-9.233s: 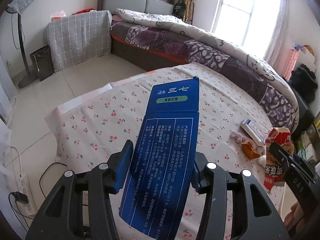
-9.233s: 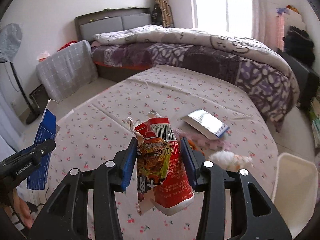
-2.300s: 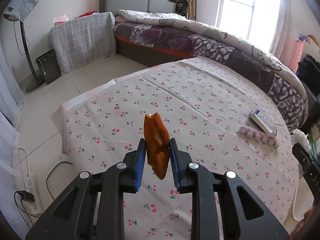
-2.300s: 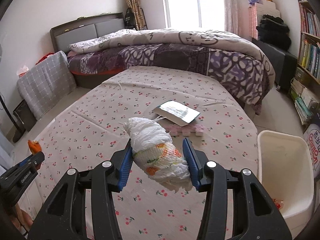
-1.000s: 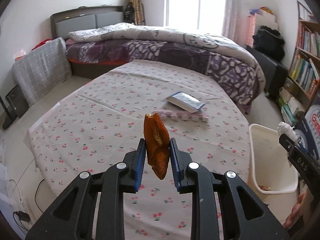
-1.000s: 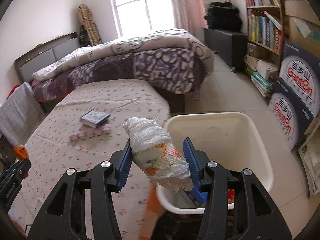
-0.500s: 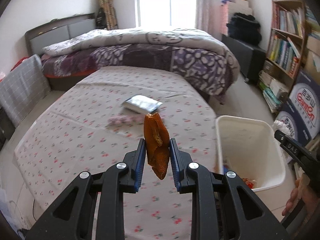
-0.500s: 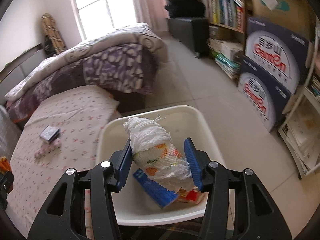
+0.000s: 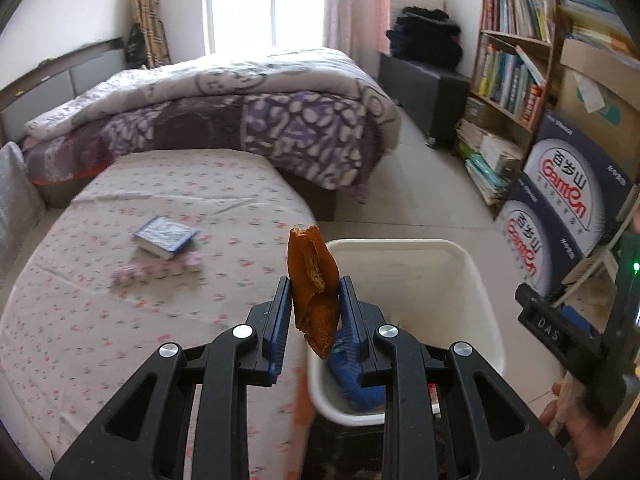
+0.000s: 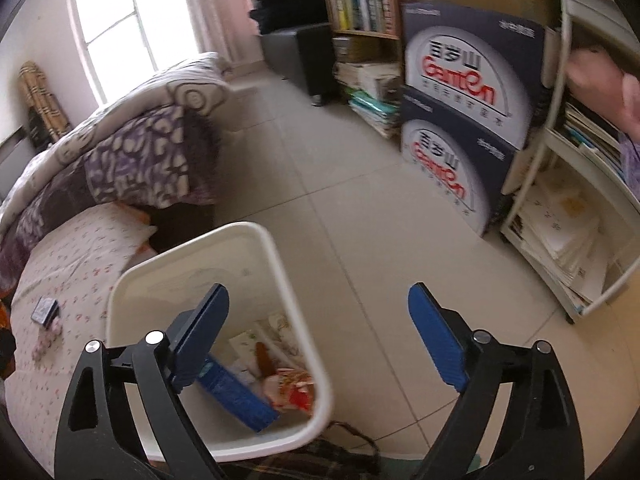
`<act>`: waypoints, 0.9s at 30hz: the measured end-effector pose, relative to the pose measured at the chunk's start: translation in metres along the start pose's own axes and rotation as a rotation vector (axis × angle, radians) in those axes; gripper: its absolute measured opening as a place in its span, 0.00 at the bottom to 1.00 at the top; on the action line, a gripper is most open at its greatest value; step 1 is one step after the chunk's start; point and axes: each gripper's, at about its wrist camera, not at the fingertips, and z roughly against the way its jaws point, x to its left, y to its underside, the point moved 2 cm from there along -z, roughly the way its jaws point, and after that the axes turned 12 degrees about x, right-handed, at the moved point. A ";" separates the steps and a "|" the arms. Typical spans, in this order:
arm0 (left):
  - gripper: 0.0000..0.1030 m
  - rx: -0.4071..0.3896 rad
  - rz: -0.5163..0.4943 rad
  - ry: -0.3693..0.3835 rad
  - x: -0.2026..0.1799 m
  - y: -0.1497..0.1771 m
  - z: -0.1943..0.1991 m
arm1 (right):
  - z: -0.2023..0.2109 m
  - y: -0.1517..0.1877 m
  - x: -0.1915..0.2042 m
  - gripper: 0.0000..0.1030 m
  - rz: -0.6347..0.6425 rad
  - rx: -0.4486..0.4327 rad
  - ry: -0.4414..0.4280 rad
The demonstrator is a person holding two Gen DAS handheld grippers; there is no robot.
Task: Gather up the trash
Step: 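Carry the orange peel over the bin and open the left tool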
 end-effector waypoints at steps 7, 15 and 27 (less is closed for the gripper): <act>0.25 0.053 -0.038 0.043 -0.036 -0.009 -0.021 | -0.007 -0.003 -0.032 0.89 -0.066 0.016 0.026; 0.38 0.133 -0.013 0.107 -0.052 -0.025 -0.044 | -0.010 -0.005 -0.043 0.90 -0.093 0.019 0.027; 0.76 0.166 0.148 0.001 0.005 -0.047 -0.068 | -0.014 -0.007 -0.021 0.92 -0.050 0.029 0.003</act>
